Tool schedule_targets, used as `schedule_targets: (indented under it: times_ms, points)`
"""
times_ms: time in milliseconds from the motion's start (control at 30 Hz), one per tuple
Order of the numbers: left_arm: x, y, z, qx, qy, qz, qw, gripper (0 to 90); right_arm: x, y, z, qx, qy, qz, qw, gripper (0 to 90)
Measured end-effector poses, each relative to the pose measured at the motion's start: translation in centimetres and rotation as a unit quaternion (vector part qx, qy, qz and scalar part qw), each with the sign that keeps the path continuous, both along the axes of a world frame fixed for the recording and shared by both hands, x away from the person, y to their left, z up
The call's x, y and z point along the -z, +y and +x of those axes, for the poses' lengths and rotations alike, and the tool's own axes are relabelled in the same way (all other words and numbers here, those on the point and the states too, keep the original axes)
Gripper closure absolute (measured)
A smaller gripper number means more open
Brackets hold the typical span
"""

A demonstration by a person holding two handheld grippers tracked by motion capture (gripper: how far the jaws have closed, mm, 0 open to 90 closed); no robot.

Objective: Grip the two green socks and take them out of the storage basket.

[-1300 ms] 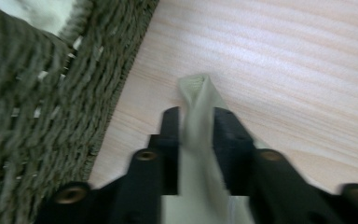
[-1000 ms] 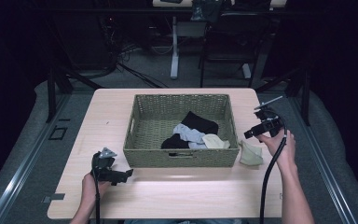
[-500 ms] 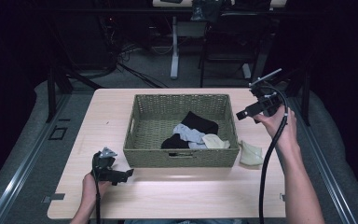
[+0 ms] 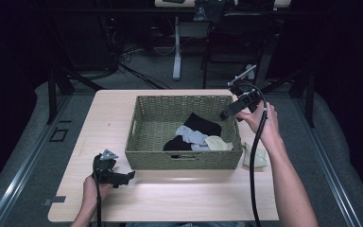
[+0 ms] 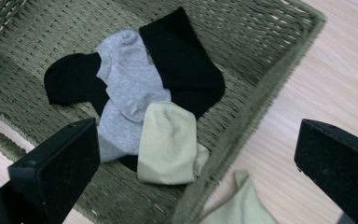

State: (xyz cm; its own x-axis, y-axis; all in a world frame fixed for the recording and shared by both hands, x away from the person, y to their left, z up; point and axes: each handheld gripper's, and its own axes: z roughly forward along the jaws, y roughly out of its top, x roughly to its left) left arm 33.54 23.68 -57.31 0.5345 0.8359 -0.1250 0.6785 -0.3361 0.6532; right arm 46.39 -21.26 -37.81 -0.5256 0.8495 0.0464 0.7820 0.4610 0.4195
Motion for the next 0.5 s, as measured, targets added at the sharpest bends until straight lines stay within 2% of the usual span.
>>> schedule_targets:
  times_ms: [367, 500]
  points:
    - [0.0, -0.2, 0.2, 0.005, -0.001, 0.000, 1.0000, 0.2, 2.5, 3.1, 0.8, -0.029, 0.014, -0.005, 0.9995, 2.9]
    - [0.1, -0.3, 0.2, -0.001, -0.005, 0.001, 1.0000, 0.2, 4.3, 4.1, 1.3, -0.042, 0.028, -0.008, 0.9987, 5.6]
